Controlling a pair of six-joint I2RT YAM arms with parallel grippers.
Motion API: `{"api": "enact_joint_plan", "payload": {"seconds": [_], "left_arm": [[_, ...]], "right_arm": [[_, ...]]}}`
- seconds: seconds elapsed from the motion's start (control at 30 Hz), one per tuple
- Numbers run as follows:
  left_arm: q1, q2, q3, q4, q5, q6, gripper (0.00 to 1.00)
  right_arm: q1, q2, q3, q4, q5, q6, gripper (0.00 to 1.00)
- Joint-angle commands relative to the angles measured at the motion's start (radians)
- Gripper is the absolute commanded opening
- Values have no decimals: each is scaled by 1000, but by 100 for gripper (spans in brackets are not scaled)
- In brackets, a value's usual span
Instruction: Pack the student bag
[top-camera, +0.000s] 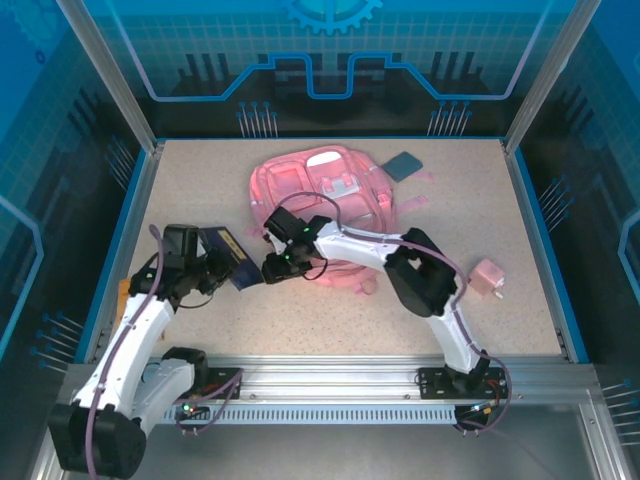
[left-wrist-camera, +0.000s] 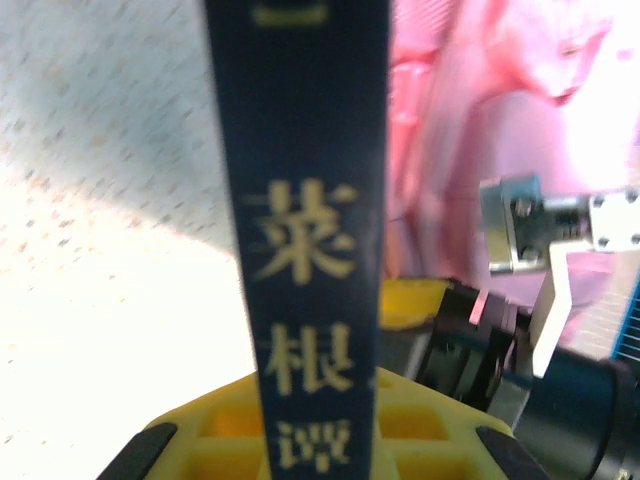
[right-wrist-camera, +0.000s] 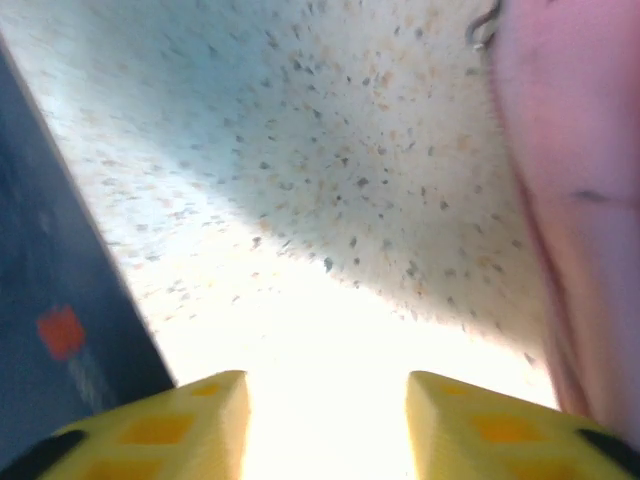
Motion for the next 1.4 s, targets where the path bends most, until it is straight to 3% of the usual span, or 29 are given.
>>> {"api": "enact_joint_plan", "payload": {"seconds": [0.0, 0.13, 0.23, 0.43, 0.57, 0.77, 0.97, 1.37], "left_arm": [[-4, -26, 81, 74, 42, 29, 4], [-7, -16, 117, 264, 136, -33, 3], [-15, 5, 132, 404, 176, -93, 3], [-89, 72, 124, 692, 165, -246, 2], [-159, 105, 139, 762, 95, -297, 1], [-234, 138, 118, 907, 39, -379, 2], [-245, 139, 108, 920, 10, -395, 2], [-247, 140, 74, 927, -25, -418, 0]], "right_arm": [[-54, -193, -57, 118, 25, 34, 58], [-129, -353, -196, 250, -25, 92, 79], [-185, -460, -314, 391, -96, 180, 88], [-280, -545, -500, 761, -271, 483, 96], [-299, -535, -551, 996, -348, 715, 100], [-294, -473, -520, 1114, -366, 859, 100], [-288, -410, -532, 1308, -358, 971, 88], [-283, -382, -541, 1330, -370, 1015, 49]]}}
